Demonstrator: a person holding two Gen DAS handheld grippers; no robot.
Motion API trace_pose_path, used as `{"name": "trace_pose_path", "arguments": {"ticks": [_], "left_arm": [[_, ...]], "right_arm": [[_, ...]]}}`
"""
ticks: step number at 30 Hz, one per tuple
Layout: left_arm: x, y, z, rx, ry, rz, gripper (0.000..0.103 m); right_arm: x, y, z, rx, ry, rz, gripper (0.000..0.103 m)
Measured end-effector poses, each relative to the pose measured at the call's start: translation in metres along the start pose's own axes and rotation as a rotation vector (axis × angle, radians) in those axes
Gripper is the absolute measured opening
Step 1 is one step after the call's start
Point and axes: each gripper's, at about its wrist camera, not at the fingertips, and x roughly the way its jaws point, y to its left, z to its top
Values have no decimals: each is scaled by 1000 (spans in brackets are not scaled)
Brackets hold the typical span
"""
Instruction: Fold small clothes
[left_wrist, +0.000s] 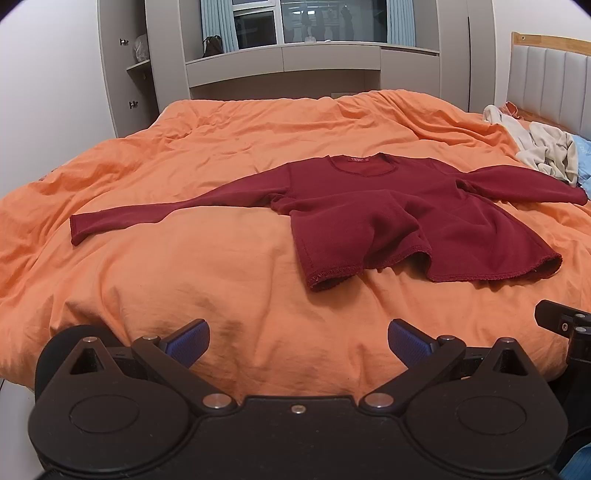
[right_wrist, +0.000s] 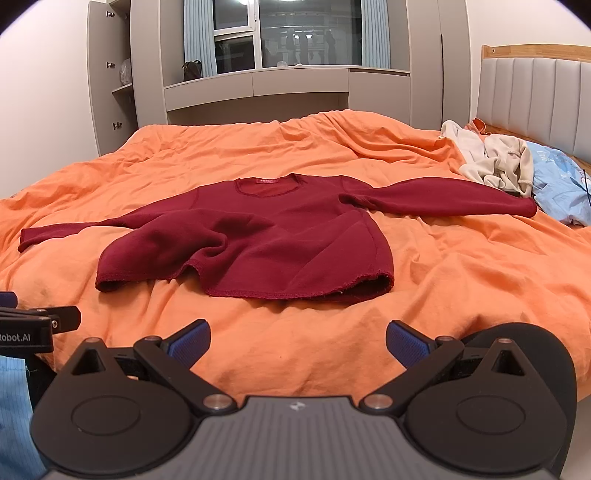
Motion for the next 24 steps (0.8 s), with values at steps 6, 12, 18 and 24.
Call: {"name": "trace_pose_path", "arguments": {"ticks": [6,12,18,24], "left_arm": [[0,0,0,1,1,1,102],[-1,0,0,1,1,0,102],[-1,0,0,0,1,0,103],[0,-1,0,0,1,1,102]], "right_arm": [[0,0,0,0,3,-2,103],[0,1,0,-2,3,-3,103],[0,1,0,-3,4,-3,103],[1,2,2,-3,7,-6,103]]}}
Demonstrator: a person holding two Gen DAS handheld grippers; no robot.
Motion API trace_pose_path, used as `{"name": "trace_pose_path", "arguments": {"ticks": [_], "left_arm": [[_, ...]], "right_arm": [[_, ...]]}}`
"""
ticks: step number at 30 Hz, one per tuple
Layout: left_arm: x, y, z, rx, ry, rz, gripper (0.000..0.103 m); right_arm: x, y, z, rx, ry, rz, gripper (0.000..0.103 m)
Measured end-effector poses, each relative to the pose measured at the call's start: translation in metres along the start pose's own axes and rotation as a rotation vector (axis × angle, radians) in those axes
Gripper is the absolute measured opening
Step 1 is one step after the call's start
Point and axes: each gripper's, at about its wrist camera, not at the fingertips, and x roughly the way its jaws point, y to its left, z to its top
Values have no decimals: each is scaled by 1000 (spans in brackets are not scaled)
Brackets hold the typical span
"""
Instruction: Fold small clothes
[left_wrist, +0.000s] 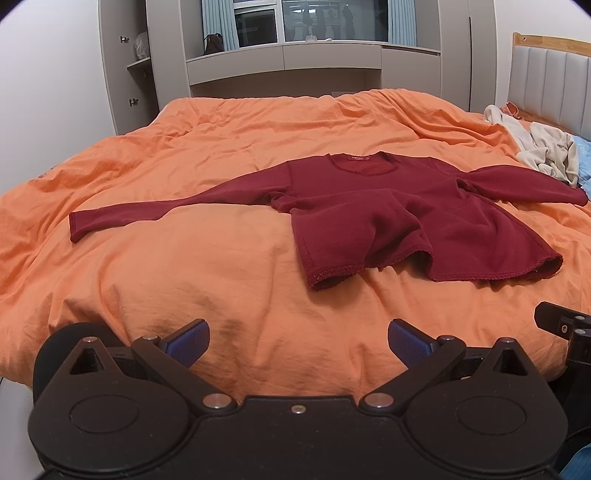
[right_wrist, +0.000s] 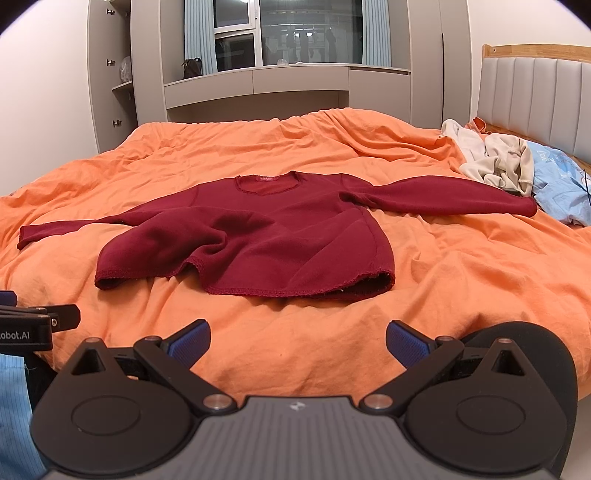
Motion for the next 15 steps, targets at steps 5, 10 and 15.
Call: {"name": "trace_pose_path", "arguments": {"ticks": [5,10,15], "left_arm": [[1,0,0,-1,1,0,103],[5,-1,-2,-4,5,1,102],[9,-3,-4,-5,12,0,102]], "right_arm": [[1,-2,-3,1,2,-1,103],[1,-2,-3,0,3,-1,103],[2,-1,-3,-1,4,-2,103]]}}
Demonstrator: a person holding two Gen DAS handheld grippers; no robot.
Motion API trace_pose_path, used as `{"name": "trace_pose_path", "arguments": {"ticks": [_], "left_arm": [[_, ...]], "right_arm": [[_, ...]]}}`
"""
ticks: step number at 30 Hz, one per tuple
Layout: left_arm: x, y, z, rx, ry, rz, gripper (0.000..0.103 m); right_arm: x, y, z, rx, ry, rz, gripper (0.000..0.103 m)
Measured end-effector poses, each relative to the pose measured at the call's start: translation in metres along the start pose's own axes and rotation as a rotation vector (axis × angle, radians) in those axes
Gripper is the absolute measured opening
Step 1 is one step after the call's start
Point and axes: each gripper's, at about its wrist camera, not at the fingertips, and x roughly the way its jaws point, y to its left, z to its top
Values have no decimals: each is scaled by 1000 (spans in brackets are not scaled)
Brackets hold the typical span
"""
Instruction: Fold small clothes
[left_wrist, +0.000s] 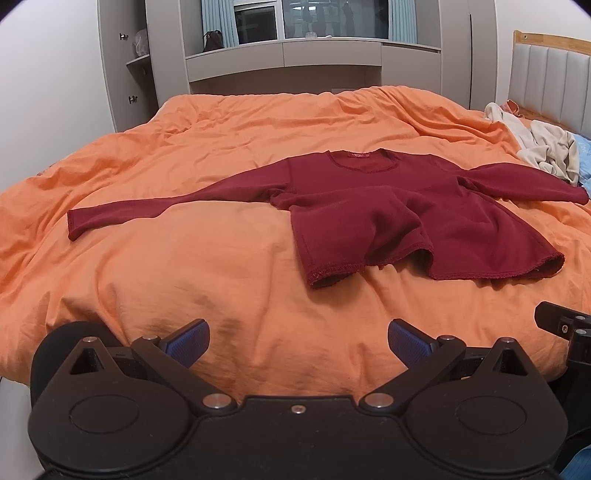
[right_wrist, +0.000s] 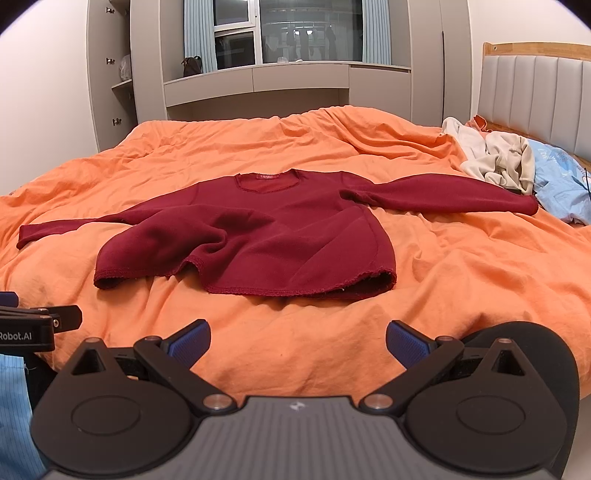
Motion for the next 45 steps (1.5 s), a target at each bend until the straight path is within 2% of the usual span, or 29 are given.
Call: {"name": "trace_pose_path", "arguments": {"ticks": [16,25,31,37,45], "left_arm": [[7,-2,9,0,32,-24,102],[16,-10,32,23,27,-31,102],[31,-19,67,21,39,-58,102],[55,-28,120,31,24,-70,103],[99,-44,202,58,-32,-38,103]], "right_arm": [[4,1,0,3,10,1,103],[7,-5,24,10,14,-25,103],[17,-16,62,-3,1,-16,103],[45,-41,110,5,6,28,103],[93,-79,162,-12,12,-73,103]]}}
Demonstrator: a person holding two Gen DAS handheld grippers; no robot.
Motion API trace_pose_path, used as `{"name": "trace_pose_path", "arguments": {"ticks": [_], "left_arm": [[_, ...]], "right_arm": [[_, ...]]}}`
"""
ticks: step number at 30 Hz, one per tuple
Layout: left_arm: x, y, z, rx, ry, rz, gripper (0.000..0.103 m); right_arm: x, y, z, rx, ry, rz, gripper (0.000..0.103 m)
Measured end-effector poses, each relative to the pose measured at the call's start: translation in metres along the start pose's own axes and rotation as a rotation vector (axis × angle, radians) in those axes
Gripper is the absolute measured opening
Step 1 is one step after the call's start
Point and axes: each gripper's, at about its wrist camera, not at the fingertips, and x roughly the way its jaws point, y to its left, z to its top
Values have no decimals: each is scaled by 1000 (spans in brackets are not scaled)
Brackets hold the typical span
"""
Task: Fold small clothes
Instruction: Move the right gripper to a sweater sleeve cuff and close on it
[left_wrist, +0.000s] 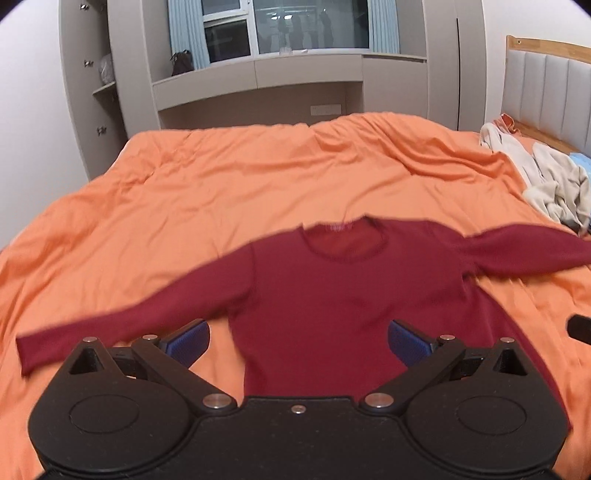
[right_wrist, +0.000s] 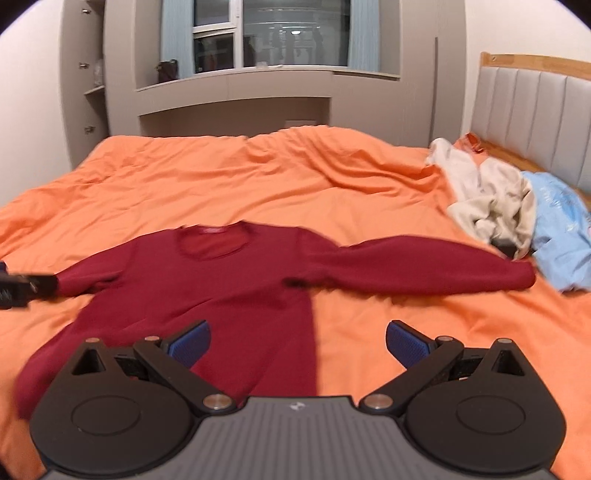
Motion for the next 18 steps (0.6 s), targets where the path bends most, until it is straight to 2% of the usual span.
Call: {"name": "trace_pose_path", "arguments": {"ticks": [9,14,18], "left_arm": [[59,-17,100,71,-57,30,103],[111,-38,127,33,-34,11,103],[163,-63,127,6,-9,-9,103]], "right_arm": [[56,-46,46,-10,-14,-78,103],[102,-73,65,9,-4,-114,103],[143,-105,72,47,-18,-141,103]]}}
